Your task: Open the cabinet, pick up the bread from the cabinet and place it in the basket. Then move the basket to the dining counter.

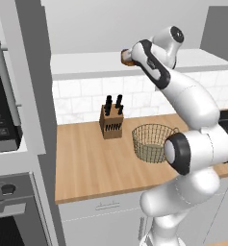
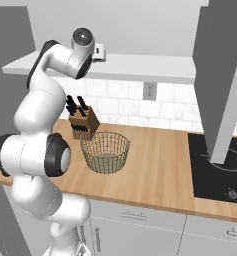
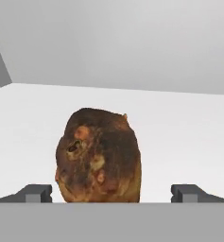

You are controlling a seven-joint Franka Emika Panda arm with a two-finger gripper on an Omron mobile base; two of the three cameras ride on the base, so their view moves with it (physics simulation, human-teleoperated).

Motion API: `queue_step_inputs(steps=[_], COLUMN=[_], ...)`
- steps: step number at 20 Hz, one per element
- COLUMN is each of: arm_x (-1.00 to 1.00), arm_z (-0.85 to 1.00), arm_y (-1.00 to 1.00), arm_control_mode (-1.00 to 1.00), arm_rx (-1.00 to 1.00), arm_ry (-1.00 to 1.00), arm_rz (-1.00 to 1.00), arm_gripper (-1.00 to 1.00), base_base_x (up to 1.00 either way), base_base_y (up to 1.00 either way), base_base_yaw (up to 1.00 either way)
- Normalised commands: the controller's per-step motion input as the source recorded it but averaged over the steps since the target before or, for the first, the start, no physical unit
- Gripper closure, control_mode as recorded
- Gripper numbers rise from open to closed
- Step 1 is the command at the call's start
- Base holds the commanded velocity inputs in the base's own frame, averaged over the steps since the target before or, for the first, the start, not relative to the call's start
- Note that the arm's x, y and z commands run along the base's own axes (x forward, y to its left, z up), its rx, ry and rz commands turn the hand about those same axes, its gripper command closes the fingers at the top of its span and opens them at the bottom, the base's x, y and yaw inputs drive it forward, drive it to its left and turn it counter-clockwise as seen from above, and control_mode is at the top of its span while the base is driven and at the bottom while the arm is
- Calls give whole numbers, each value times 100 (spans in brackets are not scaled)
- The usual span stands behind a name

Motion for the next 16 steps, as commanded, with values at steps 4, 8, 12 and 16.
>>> queue_step_inputs(steps=[4, 8, 12, 16], arm_x=[22, 20, 13, 16], arm_z=[-5, -5, -7, -11], arm_y=[3, 9, 9, 11], arm_control_mode=[-100, -100, -100, -100], arm_rx=[0, 0, 0, 0], arm_ry=[0, 0, 0, 0], arm_rz=[0, 0, 0, 0], arm_gripper=[-100, -100, -100, 100], base_base_x=[0, 0, 0, 0], base_base_y=[0, 0, 0, 0], base_base_yaw=[0, 0, 0, 0])
